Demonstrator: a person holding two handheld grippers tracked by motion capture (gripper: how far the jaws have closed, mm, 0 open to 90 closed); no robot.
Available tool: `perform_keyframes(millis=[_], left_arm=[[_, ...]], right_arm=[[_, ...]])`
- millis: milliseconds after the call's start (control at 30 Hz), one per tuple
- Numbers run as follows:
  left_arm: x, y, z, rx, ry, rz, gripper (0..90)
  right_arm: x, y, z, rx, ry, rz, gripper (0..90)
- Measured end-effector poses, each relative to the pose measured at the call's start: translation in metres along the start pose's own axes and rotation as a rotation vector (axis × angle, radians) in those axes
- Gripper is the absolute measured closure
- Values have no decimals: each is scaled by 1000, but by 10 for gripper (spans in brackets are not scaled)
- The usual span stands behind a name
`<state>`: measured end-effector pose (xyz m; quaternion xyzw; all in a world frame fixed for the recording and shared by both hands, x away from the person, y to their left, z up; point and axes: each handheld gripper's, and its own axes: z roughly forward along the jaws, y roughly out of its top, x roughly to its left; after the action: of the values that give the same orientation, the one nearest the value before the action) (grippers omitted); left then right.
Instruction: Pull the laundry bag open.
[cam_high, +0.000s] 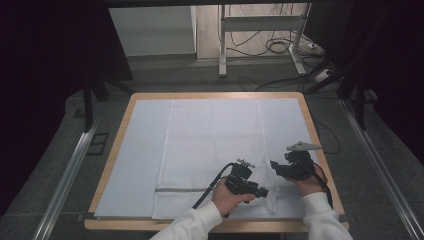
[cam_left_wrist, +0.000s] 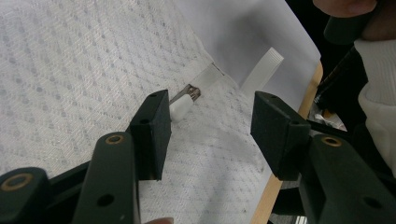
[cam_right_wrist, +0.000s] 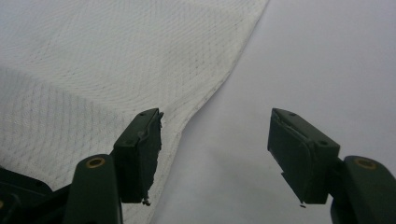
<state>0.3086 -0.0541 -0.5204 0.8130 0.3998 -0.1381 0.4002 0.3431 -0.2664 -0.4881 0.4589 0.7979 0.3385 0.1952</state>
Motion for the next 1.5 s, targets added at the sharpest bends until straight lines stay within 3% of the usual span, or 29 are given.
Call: perform_keyframes(millis=[600,1100,1333,1500], left_arm=[[-1,1,2,-15,7,9,554],[-2,0,6,-32,72,44,616],[-2,0,7,-30,88,47,626],[-3,1,8,-30,83,39,582]], right_arm=[[-1,0,0,-1,-4,5,342],[-2,0,0,0,-4,7,342],[-3,-2,-1,4,-1,17,342],[-3,-2,-1,8,0,21,342]])
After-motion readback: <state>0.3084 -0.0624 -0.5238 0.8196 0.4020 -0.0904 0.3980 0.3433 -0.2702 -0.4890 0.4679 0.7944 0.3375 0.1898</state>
